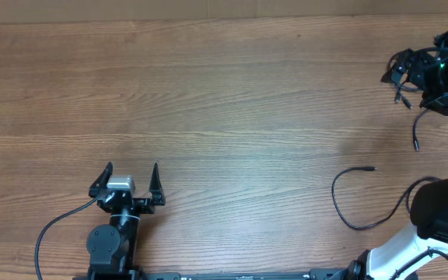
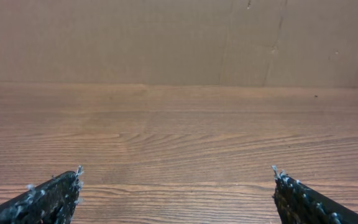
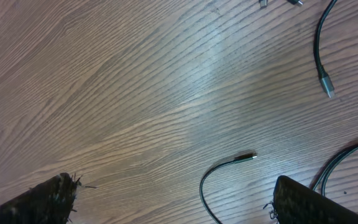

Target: Untangle cables

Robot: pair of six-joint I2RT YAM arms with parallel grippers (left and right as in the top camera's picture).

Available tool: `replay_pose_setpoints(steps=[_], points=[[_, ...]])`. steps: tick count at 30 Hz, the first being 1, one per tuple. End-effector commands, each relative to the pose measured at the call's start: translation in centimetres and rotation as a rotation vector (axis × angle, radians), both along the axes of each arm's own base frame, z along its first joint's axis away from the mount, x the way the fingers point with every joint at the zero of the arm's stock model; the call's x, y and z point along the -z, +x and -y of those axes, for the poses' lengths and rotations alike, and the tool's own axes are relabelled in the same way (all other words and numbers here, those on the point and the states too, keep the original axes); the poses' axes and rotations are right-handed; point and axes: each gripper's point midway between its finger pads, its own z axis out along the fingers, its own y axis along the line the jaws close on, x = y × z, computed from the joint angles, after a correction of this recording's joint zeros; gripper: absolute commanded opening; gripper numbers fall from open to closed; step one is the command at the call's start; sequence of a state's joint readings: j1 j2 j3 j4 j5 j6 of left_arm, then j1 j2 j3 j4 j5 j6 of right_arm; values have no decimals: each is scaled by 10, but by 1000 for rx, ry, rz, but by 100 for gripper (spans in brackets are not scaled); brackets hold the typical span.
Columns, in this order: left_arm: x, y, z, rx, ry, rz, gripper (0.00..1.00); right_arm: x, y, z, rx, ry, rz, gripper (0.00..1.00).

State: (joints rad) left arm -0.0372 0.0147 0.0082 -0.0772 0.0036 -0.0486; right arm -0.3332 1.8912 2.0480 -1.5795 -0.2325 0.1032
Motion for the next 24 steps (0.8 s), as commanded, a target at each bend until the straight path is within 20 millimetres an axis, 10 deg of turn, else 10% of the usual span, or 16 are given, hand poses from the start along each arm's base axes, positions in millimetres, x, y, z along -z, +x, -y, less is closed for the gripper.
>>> replay_pose_setpoints(steps=[1, 13, 24], points=[[0, 0, 1, 10, 15, 7, 100, -12, 2, -1, -9, -7, 41, 100], [0, 0, 1, 10, 15, 7, 100, -51, 17, -7, -31, -33, 232, 100], [0, 0, 1, 10, 15, 7, 99, -169, 32, -110, -300, -118, 932, 100]])
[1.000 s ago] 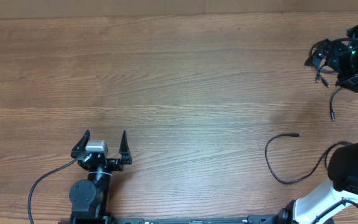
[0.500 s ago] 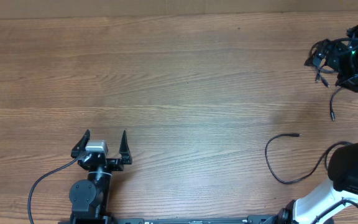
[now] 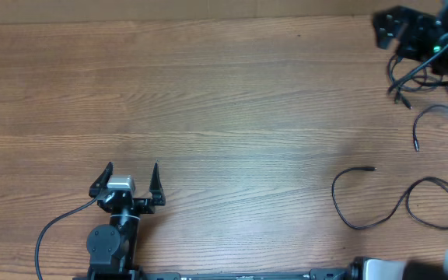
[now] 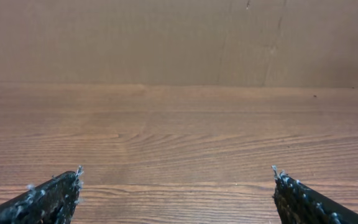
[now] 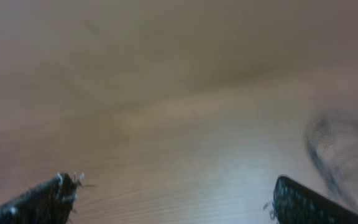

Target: Untangle cables

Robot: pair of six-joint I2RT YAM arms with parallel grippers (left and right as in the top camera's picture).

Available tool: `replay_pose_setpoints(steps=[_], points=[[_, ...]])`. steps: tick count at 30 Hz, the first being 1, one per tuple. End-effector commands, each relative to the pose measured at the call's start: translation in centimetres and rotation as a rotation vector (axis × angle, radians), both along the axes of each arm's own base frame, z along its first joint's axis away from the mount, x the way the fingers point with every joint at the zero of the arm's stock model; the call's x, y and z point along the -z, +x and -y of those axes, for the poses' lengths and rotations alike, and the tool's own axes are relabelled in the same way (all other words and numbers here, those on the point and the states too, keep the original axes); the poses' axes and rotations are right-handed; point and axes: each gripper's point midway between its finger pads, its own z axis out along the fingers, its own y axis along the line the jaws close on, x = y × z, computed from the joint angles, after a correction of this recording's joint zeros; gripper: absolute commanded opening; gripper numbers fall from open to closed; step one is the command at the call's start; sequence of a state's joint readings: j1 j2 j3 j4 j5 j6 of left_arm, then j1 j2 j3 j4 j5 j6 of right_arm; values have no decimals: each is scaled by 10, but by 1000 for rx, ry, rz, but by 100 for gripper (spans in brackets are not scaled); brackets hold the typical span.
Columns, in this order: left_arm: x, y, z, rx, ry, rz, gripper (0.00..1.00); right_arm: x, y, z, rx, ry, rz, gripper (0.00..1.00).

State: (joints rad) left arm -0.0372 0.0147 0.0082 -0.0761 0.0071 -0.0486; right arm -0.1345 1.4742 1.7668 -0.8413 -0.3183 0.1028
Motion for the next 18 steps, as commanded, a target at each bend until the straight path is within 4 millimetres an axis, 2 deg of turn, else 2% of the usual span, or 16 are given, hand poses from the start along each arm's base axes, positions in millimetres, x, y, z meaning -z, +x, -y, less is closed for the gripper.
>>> replay_pose_setpoints(steps=[1, 5, 6, 9, 18], points=[[0, 0, 1, 7, 15, 6, 100, -8, -17, -34, -88, -11, 121, 100], [0, 0, 1, 7, 15, 6, 100, -15, -42, -64, -161, -19, 353, 100], [0, 0, 1, 7, 15, 6, 100, -6, -56, -71, -178, -13, 422, 100], [0, 0, 1, 7, 15, 6, 100, 12, -79, -76, -189, 10, 497, 100], [0, 0, 1, 7, 15, 6, 100, 85, -140, -74, -181, 69, 656, 100]])
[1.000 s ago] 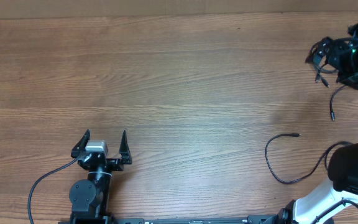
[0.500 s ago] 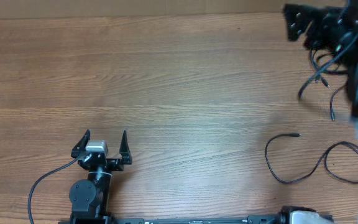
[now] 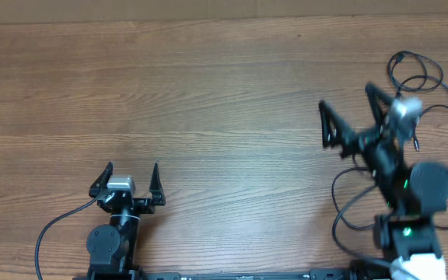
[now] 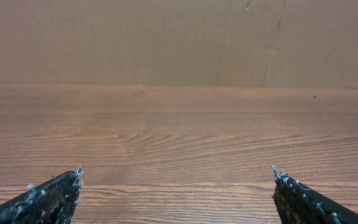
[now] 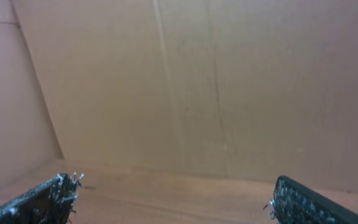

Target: Untangle cables

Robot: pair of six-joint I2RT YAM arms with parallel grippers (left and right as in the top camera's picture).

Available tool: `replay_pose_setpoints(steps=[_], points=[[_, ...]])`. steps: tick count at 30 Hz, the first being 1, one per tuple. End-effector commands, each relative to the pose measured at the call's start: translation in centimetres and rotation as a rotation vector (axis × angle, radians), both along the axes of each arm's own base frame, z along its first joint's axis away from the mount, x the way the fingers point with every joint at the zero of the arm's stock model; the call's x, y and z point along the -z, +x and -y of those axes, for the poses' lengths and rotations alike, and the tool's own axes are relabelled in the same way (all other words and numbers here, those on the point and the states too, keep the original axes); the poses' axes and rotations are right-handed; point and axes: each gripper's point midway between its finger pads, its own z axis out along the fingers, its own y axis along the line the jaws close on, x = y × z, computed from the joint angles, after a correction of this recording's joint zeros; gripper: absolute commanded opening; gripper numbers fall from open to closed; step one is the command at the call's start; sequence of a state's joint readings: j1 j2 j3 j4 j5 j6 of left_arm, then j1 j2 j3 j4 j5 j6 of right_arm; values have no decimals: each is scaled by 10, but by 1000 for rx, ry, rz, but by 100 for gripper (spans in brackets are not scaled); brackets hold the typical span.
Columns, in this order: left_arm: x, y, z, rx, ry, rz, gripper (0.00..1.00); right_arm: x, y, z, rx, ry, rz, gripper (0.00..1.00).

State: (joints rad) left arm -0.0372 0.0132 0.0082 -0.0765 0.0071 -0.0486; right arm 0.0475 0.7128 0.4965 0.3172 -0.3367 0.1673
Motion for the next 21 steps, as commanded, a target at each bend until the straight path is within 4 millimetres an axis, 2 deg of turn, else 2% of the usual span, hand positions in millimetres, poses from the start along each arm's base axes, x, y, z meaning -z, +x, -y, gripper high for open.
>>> replay_pose_setpoints(steps=[1, 5, 10, 21], points=[[0, 0, 1, 7, 15, 5, 100, 28, -23, 0, -7, 34, 39, 100], [0, 0, 1, 7, 15, 5, 100, 59, -40, 2, -4, 37, 70, 100], [0, 0, 1, 7, 15, 5, 100, 93, -51, 6, 19, 44, 59, 100], [0, 0, 1, 7, 15, 5, 100, 148, -57, 18, 97, -6, -138, 100]])
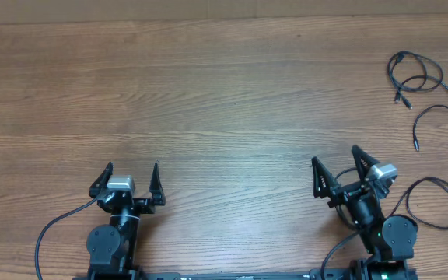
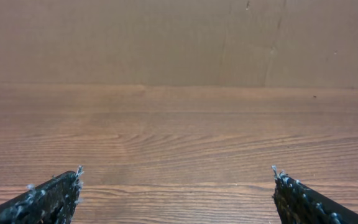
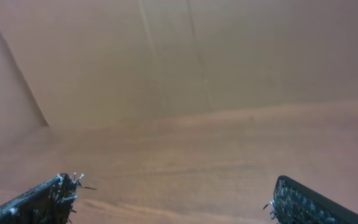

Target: Untangle cables

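Observation:
Three thin black cables lie apart at the table's right side in the overhead view. A coiled cable [image 1: 415,71] sits at the far right, a curved cable [image 1: 435,111] lies below it, and a third cable [image 1: 432,204] runs beside the right arm, partly hidden by it. My right gripper [image 1: 336,160] stands open near the front edge, left of the cables, holding nothing. In its wrist view the right gripper [image 3: 174,184] faces bare wood. My left gripper [image 1: 127,174] is open at the front left and empty. Bare wood also lies ahead of the left gripper [image 2: 175,172].
The wooden table [image 1: 224,101] ends in a cardboard wall [image 2: 166,37] along the far side. A black lead [image 1: 53,225] from the left arm curls at the front left.
My right arm, then reaching out over the right middle of the table, now sits drawn back at the front edge. The cables and the left arm have not moved.
My right gripper was open over the cables at the far right, then at the far right corner with the cables below it. After that it was over the right middle, and now it is at the front edge. The left arm stayed still.

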Robot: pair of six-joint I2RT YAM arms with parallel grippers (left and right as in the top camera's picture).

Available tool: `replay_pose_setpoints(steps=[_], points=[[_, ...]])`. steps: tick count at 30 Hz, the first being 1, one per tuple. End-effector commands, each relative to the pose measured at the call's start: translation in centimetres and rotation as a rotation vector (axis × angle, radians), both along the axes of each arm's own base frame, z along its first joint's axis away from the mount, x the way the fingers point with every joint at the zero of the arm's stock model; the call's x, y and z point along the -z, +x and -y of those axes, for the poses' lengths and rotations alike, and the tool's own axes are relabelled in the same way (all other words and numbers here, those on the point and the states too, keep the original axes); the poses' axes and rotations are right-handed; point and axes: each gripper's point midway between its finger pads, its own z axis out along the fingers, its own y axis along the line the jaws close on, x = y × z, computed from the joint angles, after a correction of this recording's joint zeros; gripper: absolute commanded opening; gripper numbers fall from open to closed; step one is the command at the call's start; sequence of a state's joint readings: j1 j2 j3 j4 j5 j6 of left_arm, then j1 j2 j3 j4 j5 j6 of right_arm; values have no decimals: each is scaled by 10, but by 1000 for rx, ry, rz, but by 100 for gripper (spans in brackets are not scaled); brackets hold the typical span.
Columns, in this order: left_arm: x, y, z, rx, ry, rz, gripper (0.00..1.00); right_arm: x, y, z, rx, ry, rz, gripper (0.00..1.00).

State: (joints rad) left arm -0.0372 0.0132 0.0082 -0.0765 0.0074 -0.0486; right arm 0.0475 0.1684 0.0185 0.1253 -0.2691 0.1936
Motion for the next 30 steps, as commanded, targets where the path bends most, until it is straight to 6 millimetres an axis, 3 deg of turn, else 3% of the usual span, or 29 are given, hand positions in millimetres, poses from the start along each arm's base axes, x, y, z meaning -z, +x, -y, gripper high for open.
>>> replay_pose_setpoints(steps=[1, 3, 6, 30], points=[[0, 0, 0, 6, 15, 5, 100, 12, -4, 5, 30, -46, -18, 100], [0, 0, 0, 6, 15, 5, 100, 21, -7, 5, 29, -72, -47, 100], [0, 0, 0, 6, 15, 5, 99, 13, -8, 6, 39, -96, -3, 100], [0, 0, 0, 6, 15, 5, 100, 13, -8, 7, 41, -115, 3, 100]])
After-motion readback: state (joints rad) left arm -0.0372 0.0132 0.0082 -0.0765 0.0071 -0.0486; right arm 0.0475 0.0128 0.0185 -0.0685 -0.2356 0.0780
